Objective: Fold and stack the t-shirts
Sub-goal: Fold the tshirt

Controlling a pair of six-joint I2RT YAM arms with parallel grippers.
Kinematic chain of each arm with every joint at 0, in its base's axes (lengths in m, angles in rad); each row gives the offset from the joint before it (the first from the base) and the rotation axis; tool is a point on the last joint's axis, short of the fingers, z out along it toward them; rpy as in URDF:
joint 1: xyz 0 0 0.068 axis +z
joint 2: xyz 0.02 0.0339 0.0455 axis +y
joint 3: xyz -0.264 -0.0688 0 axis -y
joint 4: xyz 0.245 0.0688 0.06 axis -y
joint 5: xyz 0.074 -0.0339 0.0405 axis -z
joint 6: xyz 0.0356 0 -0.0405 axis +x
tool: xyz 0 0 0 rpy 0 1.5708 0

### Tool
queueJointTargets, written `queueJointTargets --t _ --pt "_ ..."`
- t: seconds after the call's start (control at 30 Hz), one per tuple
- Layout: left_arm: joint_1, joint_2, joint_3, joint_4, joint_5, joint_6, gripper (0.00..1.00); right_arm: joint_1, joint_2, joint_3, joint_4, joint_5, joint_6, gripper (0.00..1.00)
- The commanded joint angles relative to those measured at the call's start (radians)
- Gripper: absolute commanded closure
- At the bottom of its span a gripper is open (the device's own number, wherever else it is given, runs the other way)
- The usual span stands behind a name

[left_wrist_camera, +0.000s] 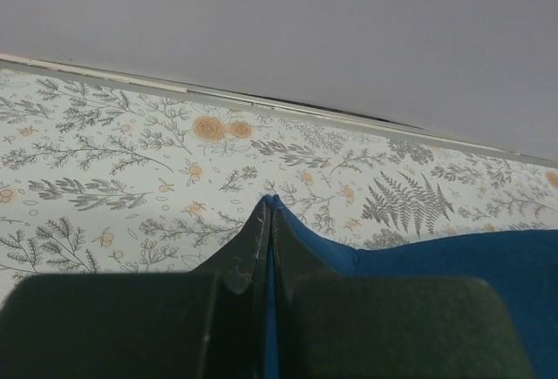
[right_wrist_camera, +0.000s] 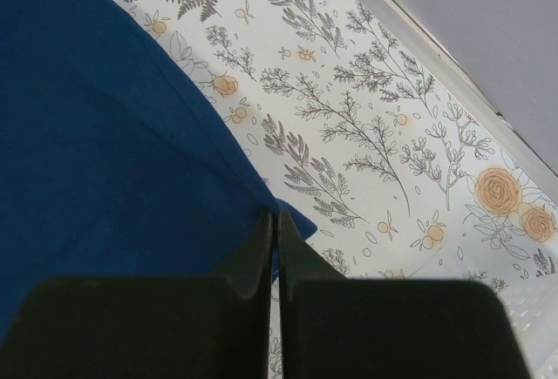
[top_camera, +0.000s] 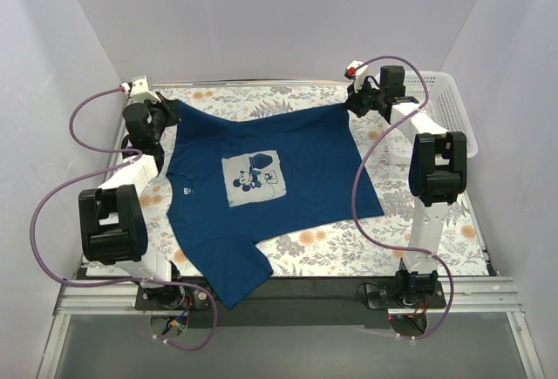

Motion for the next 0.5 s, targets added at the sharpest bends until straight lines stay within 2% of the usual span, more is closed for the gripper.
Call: queueJointTargets --t 0.0,0.47 --pt "0.005 -0.085 -0.038 0.021 -0.011 0.022 1.00 -0.010 -0.059 -0.010 0.047 -0.023 0.007 0.99" --pt "0.003 -0.234 -0.164 0.011 -0.022 0.011 1.00 -0.022 -0.108 -0.076 0.062 -0.031 0.016 0.99"
